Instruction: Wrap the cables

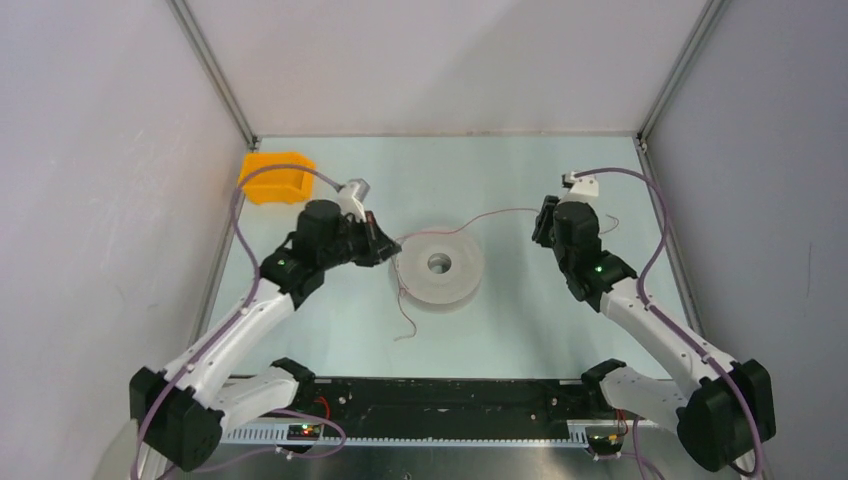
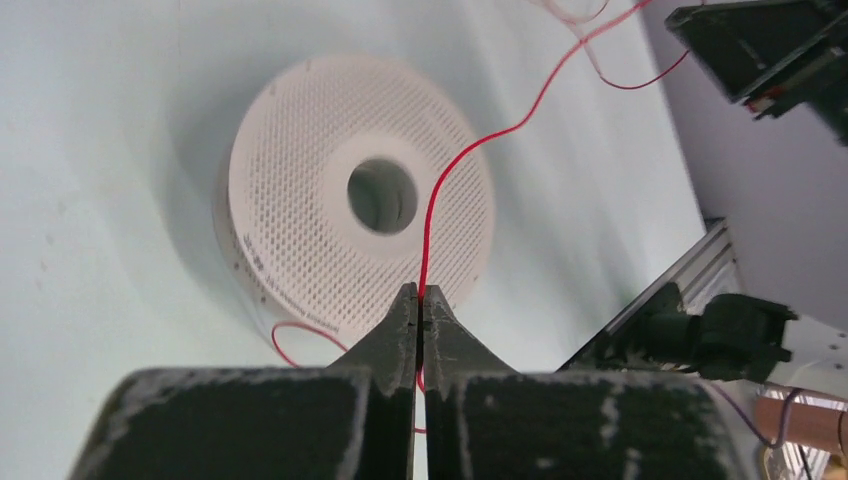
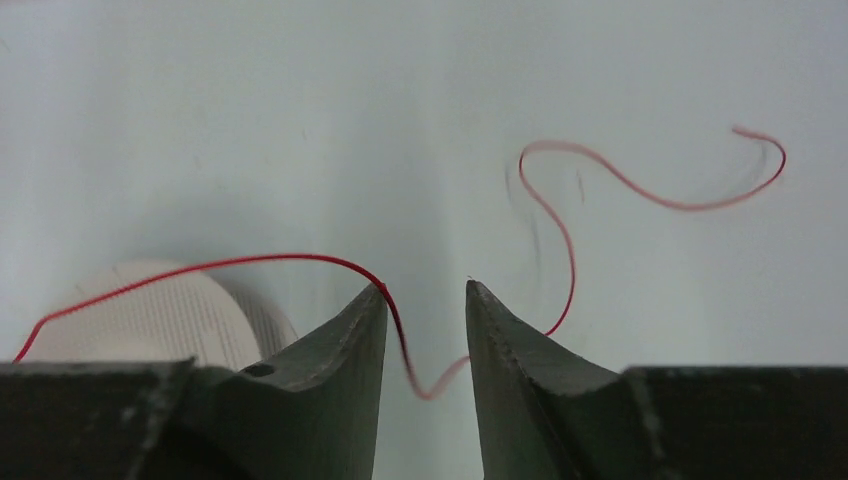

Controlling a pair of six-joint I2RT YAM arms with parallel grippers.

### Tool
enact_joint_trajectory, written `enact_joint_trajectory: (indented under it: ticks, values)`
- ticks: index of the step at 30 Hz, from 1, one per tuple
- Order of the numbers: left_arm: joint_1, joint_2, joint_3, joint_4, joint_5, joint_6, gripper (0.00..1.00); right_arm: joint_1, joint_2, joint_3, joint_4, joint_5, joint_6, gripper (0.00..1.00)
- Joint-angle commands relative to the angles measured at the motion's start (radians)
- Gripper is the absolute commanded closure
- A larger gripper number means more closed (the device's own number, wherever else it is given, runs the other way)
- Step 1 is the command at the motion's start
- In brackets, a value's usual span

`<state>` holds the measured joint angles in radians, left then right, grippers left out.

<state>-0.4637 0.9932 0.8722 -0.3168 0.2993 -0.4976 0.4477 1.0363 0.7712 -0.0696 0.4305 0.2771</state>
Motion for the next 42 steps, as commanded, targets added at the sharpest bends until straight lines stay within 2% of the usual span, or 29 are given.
enact_joint_trajectory:
  ticks: [1,7,13,15,17,22,25,31,33,35,36,37,38,39,40,42]
  values:
    - [-0.045,0.045,-0.077,0.121,-0.033,-0.077,1.00,0.010,0.018,-0.015,-0.134,-0.107,0.134,0.58]
    - [-0.072,0.102,-0.142,0.304,0.019,-0.151,1.00,0.114,-0.040,-0.016,-0.160,-0.215,0.134,0.44]
    - [-0.089,0.159,-0.111,0.349,0.022,-0.171,1.00,0.264,-0.062,-0.054,-0.056,-0.197,0.152,0.37]
    - [-0.091,0.171,-0.105,0.361,0.020,-0.179,0.99,0.321,-0.056,-0.072,0.010,-0.228,0.153,0.37]
    - [-0.090,0.180,-0.099,0.366,0.015,-0.189,0.99,0.384,-0.043,-0.111,0.129,-0.296,0.155,0.37]
    - [-0.092,0.194,-0.089,0.370,0.011,-0.217,0.98,0.536,0.038,-0.233,0.455,-0.335,0.190,0.36]
    - [-0.094,0.192,-0.091,0.377,0.009,-0.230,0.97,0.604,0.147,-0.243,0.580,-0.323,0.167,0.35]
    - [-0.095,0.177,-0.106,0.385,0.012,-0.252,0.96,0.644,0.314,-0.235,0.727,-0.271,0.189,0.37]
    - [-0.096,0.169,-0.115,0.389,0.011,-0.257,0.96,0.647,0.350,-0.224,0.741,-0.247,0.195,0.39]
    - [-0.096,0.162,-0.124,0.391,0.007,-0.264,0.95,0.648,0.371,-0.214,0.738,-0.222,0.196,0.47]
    - [-0.097,0.160,-0.126,0.392,0.006,-0.265,0.94,0.648,0.375,-0.213,0.740,-0.215,0.195,0.60]
    - [-0.097,0.151,-0.130,0.392,0.011,-0.265,0.92,0.648,0.373,-0.213,0.740,-0.212,0.190,0.68]
    - [-0.096,0.145,-0.132,0.392,0.014,-0.264,0.90,0.648,0.364,-0.213,0.739,-0.208,0.187,0.82]
    - [-0.094,0.130,-0.133,0.391,0.018,-0.262,0.85,0.647,0.357,-0.213,0.733,-0.207,0.177,0.87]
    - [-0.094,0.119,-0.136,0.388,0.015,-0.260,0.82,0.645,0.338,-0.213,0.728,-0.207,0.172,0.97]
    - [-0.090,0.079,-0.139,0.374,0.005,-0.256,0.72,0.639,0.306,-0.213,0.712,-0.218,0.148,1.00]
